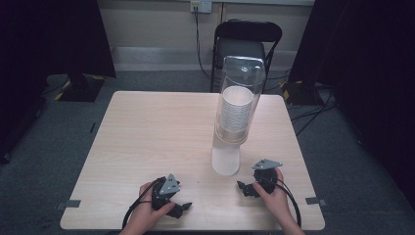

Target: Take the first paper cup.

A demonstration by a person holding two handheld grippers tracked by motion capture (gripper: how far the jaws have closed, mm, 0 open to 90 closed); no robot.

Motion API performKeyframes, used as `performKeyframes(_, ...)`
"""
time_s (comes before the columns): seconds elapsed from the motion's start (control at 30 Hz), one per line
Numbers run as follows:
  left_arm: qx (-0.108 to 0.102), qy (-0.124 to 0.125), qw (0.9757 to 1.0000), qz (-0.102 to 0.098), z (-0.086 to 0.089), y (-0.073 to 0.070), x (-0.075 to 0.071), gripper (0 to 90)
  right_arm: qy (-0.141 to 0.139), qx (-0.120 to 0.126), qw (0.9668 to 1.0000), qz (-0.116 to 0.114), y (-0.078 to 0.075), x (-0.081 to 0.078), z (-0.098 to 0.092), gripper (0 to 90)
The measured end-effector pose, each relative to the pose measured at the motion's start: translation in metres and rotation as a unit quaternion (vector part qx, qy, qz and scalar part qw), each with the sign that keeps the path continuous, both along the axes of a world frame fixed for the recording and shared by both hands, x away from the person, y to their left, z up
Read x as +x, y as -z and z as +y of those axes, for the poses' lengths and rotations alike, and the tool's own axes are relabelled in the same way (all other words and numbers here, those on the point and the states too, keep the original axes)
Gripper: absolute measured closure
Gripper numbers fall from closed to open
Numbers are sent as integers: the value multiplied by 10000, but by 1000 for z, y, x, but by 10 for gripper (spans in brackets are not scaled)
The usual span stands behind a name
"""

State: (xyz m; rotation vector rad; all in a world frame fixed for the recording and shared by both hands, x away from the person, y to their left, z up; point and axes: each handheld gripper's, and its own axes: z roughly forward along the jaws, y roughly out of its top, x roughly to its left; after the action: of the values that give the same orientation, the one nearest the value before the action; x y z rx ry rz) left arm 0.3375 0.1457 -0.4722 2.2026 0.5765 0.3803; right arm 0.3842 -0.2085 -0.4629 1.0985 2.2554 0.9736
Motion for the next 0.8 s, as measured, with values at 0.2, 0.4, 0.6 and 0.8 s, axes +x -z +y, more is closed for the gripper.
performKeyframes(0.2, -22, 3, 10000, -10, 0, 0, 0, 136, -3, 2, 10000, 4, 0, 0, 0, 0)
performKeyframes(0.4, -31, -1, 10000, 6, -1, 0, 0, 135, 109, 14, 9999, -3, 0, -1, 2, 0)
performKeyframes(0.6, -31, 8, 10000, 18, -1, 0, 0, 132, 148, 99, 9998, -66, -2, -2, 3, 140)
performKeyframes(0.8, -34, 6, 10000, 18, -1, 0, 0, 132, 124, 226, 9995, -183, -9, -1, 7, 139)
